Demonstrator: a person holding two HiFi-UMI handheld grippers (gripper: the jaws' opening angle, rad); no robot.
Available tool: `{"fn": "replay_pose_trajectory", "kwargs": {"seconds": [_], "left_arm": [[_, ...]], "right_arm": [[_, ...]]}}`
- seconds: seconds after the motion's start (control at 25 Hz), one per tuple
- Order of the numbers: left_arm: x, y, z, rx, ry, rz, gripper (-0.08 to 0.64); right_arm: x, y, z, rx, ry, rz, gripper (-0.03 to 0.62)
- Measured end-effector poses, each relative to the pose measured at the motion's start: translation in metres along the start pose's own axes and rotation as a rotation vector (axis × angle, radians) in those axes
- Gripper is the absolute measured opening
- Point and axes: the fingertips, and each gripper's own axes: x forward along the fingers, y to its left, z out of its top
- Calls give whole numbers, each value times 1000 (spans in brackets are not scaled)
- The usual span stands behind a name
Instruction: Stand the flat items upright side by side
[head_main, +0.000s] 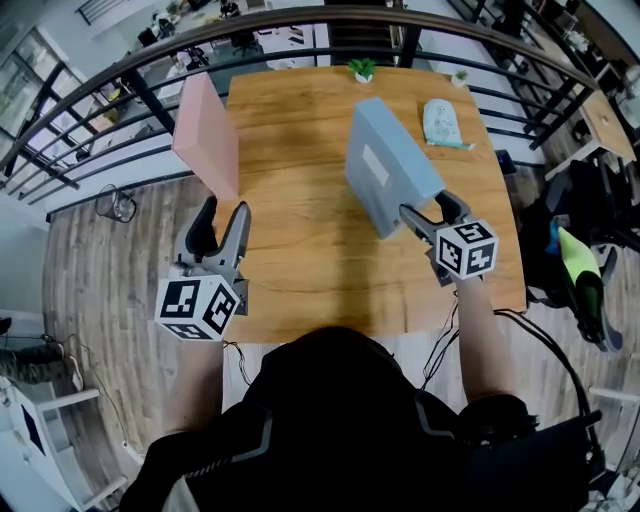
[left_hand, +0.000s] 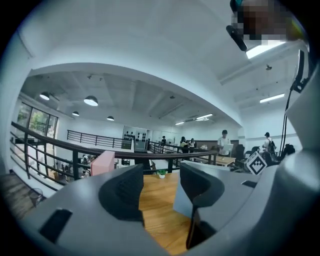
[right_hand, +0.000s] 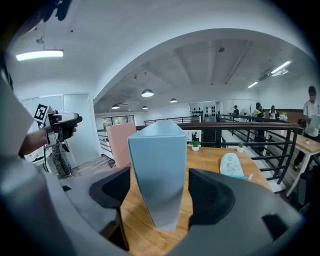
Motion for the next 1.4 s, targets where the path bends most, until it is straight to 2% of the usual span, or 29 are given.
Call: {"fn": "replay_pose_trajectory", "kwargs": {"seconds": [0.04, 0.12, 0.32, 0.52, 0.88, 1.4], "left_arm": [[-2, 3, -2, 19, 7, 15, 255], [-7, 9, -6, 31, 18, 35, 265], [-20, 26, -15, 4, 30, 49, 267], [-35, 44, -14, 31, 17, 93, 249], [-67, 91, -14, 15, 22, 145, 242], [-108, 163, -12, 4, 20, 201, 225]], "right_arm": [[2, 0, -2, -1, 4, -4, 361], [4, 0, -5, 6, 1, -12, 296], [9, 9, -4, 17, 2, -29, 293], [28, 31, 2, 27, -10, -41, 291], [85, 101, 23, 18, 37, -14, 291], [159, 180, 53, 57, -1, -83, 293]]}}
